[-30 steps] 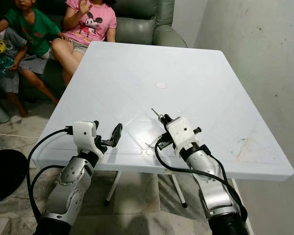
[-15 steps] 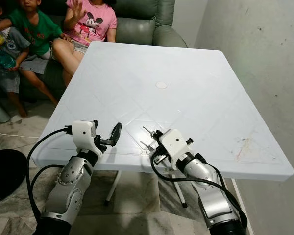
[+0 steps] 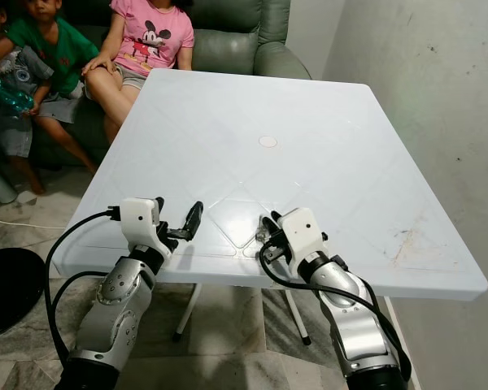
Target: Hang keys on a hook
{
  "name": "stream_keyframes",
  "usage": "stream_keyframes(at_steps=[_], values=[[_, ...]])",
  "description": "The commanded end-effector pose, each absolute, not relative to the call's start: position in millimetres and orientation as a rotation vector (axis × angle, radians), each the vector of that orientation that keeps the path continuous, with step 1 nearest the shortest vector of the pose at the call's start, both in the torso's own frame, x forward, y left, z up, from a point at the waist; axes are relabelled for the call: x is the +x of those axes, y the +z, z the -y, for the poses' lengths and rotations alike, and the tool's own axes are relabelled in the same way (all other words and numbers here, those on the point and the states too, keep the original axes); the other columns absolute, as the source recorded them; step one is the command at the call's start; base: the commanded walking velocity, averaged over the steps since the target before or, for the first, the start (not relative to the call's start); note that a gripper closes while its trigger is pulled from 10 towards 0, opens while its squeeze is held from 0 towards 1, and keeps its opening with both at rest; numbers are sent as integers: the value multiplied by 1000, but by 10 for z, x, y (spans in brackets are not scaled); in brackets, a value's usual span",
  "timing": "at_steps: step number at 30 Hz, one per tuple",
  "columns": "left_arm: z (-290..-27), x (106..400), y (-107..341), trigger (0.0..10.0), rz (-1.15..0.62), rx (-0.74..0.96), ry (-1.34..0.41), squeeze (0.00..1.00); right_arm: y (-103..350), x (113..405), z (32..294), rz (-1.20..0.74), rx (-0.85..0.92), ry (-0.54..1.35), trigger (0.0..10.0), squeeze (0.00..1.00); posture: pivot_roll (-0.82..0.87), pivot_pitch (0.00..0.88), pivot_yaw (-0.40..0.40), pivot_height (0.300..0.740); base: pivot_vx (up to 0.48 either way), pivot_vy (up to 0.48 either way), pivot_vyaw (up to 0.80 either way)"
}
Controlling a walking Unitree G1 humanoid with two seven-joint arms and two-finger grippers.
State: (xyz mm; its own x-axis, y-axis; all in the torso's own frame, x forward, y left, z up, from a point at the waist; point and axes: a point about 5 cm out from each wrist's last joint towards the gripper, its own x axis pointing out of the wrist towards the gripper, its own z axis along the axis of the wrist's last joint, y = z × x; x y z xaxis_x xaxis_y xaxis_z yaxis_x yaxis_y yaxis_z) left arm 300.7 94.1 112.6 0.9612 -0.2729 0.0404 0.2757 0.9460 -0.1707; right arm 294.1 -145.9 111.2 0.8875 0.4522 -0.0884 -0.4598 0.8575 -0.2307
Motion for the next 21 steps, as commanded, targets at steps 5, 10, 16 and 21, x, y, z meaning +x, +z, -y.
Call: stream_keyframes(at_steps=[5,10,16,21], values=[[-907,3013,1117,10000,9,-177,-290,0,1147,2955,1454,-39,-240,474,10000,980,24,45,-78,732,0,0,0],[-900,3015,1123,10000,10,-180,-293,0,1140,2959,1442,-55,-234,476,10000,0,22,41,-77,732,0,0,0],[-885,2991,1080,10000,-9,-192,-294,0,1082,2986,1466,-90,-268,396,10000,0,19,46,-73,732,0,0,0],[-835,2909,950,10000,-70,-204,-331,0,1081,3009,1491,-113,-264,332,10000,0,17,53,-74,732,0,0,0]])
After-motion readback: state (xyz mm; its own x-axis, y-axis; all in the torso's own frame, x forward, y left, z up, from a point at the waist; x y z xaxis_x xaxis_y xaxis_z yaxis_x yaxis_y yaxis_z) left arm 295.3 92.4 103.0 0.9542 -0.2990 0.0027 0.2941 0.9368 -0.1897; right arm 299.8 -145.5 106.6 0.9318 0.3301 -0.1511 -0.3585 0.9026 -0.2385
